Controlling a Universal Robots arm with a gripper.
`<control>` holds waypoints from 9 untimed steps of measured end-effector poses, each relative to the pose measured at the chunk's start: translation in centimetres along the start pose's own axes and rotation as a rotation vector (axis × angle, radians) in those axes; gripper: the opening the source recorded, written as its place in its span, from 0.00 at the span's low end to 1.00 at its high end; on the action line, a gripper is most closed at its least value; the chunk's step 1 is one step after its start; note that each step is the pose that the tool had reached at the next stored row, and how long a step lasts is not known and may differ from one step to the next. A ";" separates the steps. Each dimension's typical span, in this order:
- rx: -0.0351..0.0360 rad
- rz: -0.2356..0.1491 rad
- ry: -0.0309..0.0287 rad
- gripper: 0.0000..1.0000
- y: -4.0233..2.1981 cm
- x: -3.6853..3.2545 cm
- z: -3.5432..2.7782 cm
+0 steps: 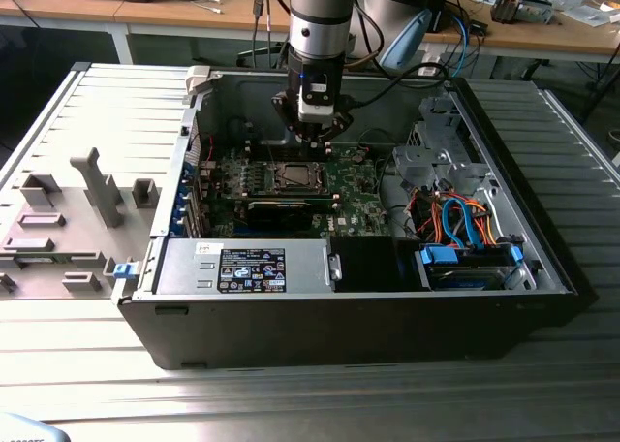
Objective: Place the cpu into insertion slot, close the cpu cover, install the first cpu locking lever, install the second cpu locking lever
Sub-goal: 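Install the first cpu locking lever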
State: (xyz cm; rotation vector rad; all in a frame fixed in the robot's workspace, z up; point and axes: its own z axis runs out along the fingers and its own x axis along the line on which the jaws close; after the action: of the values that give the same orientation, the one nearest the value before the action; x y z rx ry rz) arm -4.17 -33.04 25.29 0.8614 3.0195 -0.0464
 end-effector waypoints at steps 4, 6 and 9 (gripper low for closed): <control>0.0000 -0.009 -0.0002 0.11 0.00 0.00 0.00; -0.0001 -0.014 -0.0004 0.11 0.00 0.00 0.00; -0.0002 -0.020 -0.0006 0.11 0.00 0.00 0.00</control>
State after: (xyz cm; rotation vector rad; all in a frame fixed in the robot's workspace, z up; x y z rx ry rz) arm -4.17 -33.04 25.29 0.8306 3.0278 -0.0464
